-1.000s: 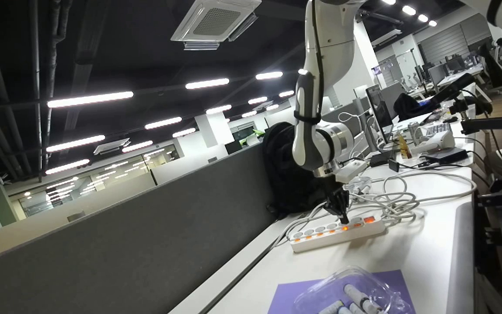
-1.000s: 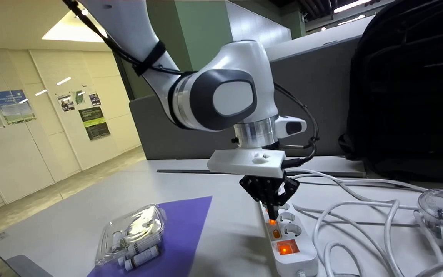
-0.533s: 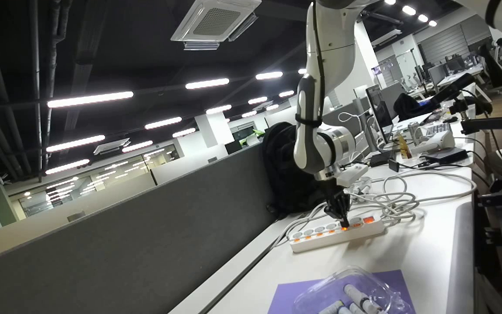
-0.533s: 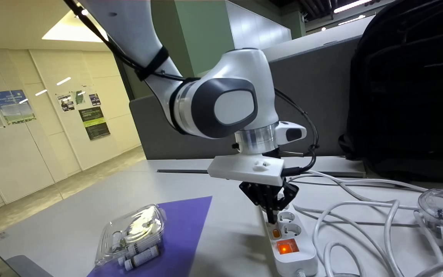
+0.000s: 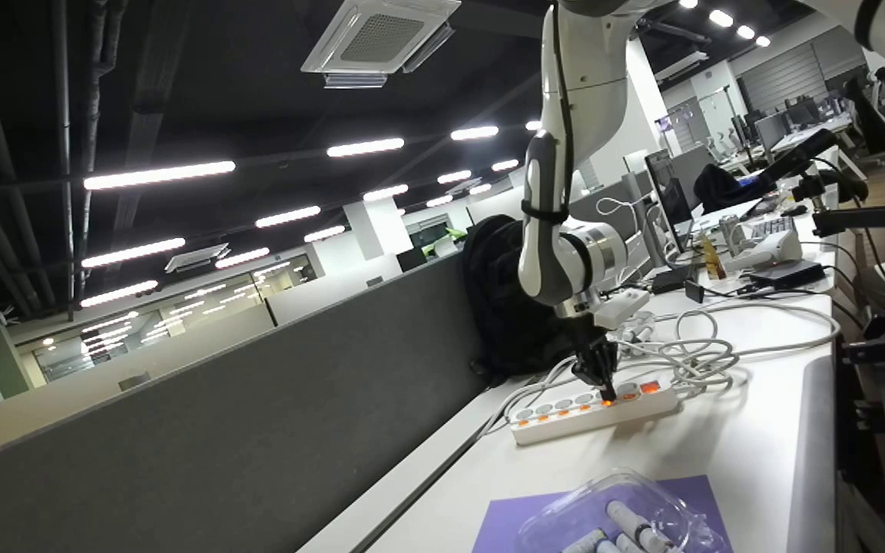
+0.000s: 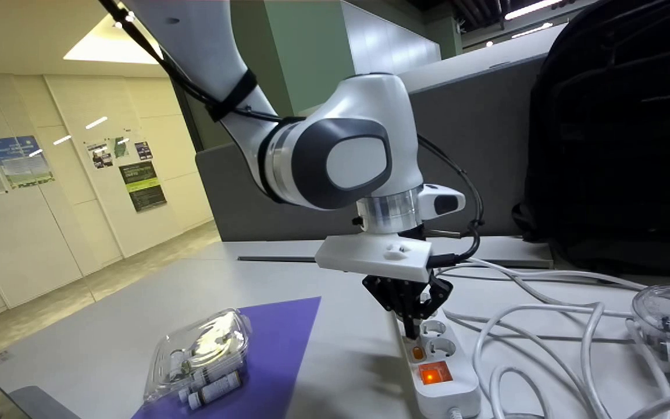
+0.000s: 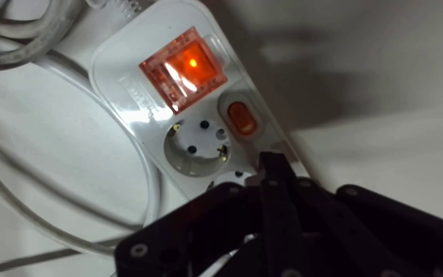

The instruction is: Turn off the third from last switch on the extension cord

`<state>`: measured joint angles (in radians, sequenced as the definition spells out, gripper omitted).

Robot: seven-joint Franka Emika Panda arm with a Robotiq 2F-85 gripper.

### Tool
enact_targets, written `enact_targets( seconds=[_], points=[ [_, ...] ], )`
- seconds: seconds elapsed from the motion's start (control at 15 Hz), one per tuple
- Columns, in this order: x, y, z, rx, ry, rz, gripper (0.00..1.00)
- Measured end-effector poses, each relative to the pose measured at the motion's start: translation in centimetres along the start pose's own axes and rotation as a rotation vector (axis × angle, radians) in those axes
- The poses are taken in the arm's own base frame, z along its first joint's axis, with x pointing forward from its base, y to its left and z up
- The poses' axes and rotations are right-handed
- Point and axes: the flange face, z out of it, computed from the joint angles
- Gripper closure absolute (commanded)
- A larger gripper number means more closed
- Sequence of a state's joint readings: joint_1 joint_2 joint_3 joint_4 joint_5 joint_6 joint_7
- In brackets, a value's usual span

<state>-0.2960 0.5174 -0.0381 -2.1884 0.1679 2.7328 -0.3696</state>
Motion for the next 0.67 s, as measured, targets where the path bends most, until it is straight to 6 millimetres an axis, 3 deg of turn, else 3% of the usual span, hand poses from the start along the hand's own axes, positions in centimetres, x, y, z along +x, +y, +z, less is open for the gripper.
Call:
enact_targets(
  seconds=[0.67],
  points=[
    [0.35,-0.95,0.14,-0.072,-0.011,-0.059,1.0]
  ],
)
